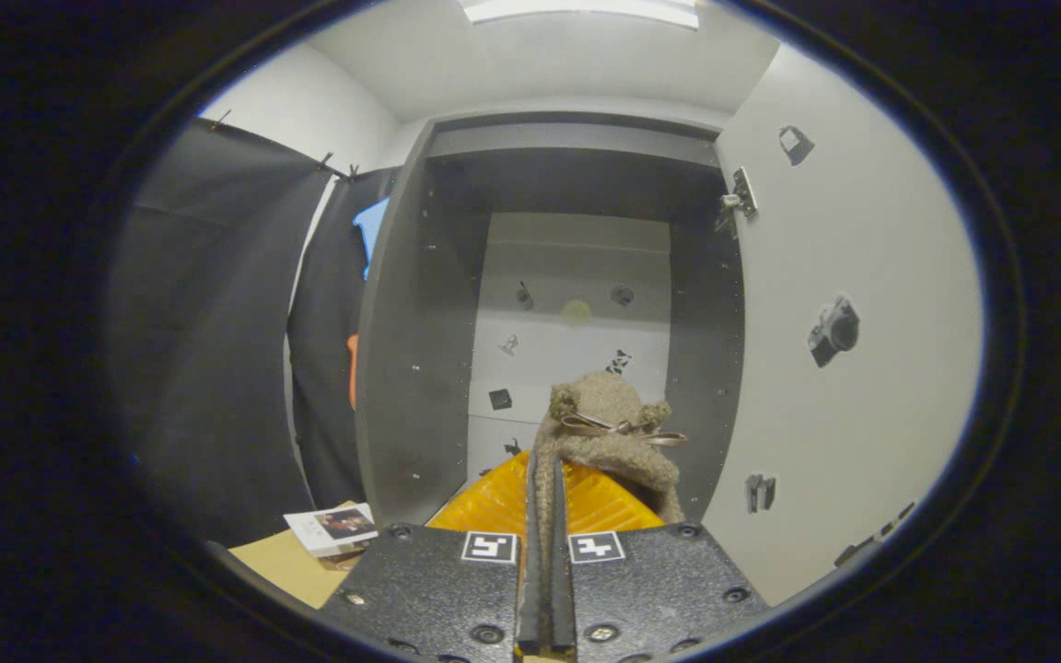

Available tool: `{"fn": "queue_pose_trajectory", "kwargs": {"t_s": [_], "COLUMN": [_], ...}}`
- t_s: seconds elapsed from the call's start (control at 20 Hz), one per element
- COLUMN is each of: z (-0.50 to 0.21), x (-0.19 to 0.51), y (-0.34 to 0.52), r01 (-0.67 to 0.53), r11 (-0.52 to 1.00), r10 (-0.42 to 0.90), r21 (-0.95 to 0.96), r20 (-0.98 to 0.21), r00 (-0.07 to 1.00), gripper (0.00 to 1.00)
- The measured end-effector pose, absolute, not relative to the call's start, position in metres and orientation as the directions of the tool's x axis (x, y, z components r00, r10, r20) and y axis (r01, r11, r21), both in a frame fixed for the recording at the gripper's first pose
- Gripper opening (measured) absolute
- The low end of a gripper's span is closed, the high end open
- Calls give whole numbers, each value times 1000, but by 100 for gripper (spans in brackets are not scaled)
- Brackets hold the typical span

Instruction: Open the shoe cabinet door, grab the shoes and put them into the shoe cabinet, then close the shoe cabinet door.

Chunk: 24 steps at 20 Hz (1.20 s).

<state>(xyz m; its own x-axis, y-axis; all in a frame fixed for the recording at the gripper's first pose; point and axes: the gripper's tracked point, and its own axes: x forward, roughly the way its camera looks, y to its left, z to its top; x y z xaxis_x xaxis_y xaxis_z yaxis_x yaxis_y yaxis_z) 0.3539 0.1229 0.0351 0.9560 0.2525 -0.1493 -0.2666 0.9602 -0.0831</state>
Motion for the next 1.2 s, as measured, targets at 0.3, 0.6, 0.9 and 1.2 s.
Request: {"fn": "queue_pose_trajectory", "kwargs": {"t_s": [0.3, 0.6, 0.9, 1.2], "z": [-16, -82, -127, -150], "x": [435, 498, 526, 528], "y": [132, 110, 112, 133], "r01": [-265, -209, -252, -278], "r11": [960, 964, 950, 957], "r10": [243, 162, 189, 233], "r21": [-95, -163, -184, -82], "r20": [-194, -261, -301, -353], "r00": [950, 952, 935, 906], "gripper": [8, 8, 8, 11]}}
